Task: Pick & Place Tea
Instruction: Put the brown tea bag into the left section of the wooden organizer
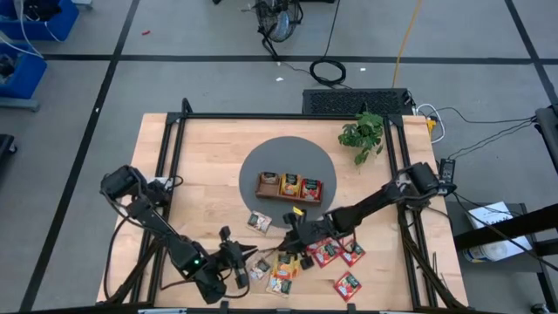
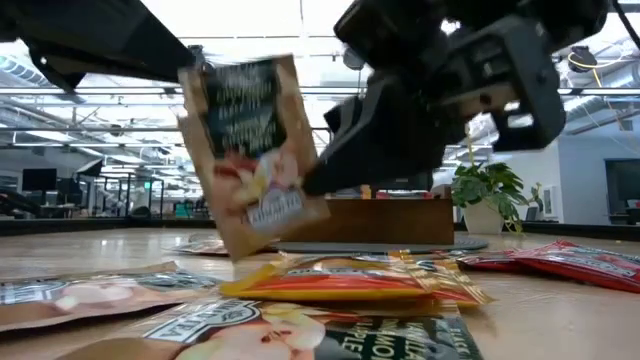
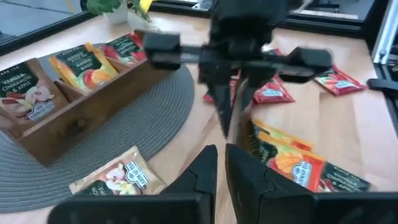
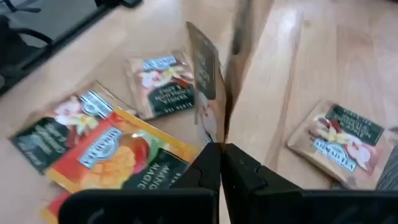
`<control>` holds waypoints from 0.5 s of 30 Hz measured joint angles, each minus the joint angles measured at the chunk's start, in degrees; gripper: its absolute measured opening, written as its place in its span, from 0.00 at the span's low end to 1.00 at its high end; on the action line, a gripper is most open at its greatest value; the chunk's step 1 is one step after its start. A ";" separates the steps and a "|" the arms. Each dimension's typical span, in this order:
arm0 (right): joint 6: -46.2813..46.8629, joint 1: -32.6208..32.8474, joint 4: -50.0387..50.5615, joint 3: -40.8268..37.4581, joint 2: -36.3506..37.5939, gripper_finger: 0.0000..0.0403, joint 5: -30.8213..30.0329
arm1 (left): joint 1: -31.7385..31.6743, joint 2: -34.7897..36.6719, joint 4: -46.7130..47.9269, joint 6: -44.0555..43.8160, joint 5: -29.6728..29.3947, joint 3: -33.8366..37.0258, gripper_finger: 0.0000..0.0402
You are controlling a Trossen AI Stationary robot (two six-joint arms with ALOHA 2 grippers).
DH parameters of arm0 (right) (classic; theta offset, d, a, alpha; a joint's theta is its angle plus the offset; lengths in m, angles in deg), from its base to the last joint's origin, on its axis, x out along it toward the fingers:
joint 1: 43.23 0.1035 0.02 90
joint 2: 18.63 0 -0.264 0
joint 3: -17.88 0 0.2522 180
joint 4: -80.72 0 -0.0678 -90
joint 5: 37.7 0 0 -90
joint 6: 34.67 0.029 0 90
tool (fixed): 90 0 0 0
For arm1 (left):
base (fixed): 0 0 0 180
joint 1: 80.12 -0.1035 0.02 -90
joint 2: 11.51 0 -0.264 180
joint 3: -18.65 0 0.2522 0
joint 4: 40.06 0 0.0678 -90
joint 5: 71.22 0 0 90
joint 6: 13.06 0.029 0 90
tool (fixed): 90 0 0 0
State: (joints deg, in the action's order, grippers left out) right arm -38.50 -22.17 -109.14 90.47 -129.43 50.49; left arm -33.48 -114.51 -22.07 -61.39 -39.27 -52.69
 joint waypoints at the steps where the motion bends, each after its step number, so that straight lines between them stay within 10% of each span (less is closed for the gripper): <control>1: 0.00 0.14 0.53 0.00 0.43 0.00 0.00 | -0.22 0.00 0.03 -0.01 0.02 0.00 0.09; 15: 1.60 0.33 2.35 0.00 0.61 0.00 -2.93 | -1.77 -0.02 -1.39 1.67 8.88 0.00 0.37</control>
State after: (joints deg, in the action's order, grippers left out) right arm -36.91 -21.84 -106.79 90.47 -128.82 47.57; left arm -35.25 -114.53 -23.46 -59.72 -30.39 -52.69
